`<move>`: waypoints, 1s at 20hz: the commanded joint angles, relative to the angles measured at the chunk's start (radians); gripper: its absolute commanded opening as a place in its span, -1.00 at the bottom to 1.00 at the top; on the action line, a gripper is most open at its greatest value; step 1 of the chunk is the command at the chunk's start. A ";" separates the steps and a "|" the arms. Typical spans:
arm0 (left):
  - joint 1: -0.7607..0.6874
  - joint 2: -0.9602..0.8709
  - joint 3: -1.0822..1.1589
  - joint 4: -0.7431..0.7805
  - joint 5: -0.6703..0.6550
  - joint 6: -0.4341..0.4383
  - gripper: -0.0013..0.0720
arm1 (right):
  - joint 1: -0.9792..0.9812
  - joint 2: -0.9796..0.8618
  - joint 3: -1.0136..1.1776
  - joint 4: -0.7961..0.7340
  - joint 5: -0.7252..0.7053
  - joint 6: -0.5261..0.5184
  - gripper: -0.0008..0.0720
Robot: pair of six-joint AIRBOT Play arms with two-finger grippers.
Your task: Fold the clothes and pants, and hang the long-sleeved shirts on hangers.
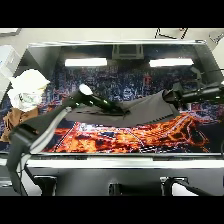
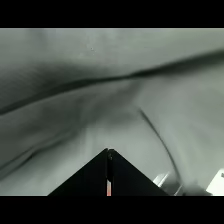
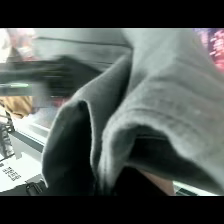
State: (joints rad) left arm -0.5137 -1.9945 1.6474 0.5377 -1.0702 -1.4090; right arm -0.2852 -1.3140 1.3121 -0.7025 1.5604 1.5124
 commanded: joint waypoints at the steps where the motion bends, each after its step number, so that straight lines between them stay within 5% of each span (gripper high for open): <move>1: -0.155 -0.097 -0.004 -0.201 0.129 -0.062 -0.91 | 0.009 0.134 0.001 0.002 0.023 0.055 -0.85; 5: -0.313 -0.143 0.003 -0.548 0.355 -0.056 -0.91 | 0.009 0.204 0.001 0.000 0.040 0.075 -0.85; 7: -0.335 -0.141 0.003 -0.578 0.430 -0.002 -0.91 | 0.009 0.202 0.000 -0.011 0.047 0.080 -0.85; 8: -0.317 -0.135 0.002 -0.506 0.438 0.023 -0.92 | 0.010 0.193 0.000 -0.001 0.051 0.072 -0.85; 10: -0.237 -0.098 0.002 -0.220 0.376 -0.063 -0.92 | 0.048 0.172 0.000 0.015 0.039 0.034 -0.85; 16: 0.141 0.216 0.002 0.751 -0.068 -0.129 -0.92 | 0.363 0.014 0.001 0.094 -0.175 -0.039 -0.85; 20: 0.414 0.466 0.002 0.884 -0.126 -0.129 -0.92 | 0.555 -0.233 0.001 0.263 -0.430 -0.100 -0.85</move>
State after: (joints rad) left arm -0.2729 -1.6863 1.6489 1.2144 -1.1080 -1.5280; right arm 0.1436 -1.3994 1.3121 -0.5606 1.3182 1.4612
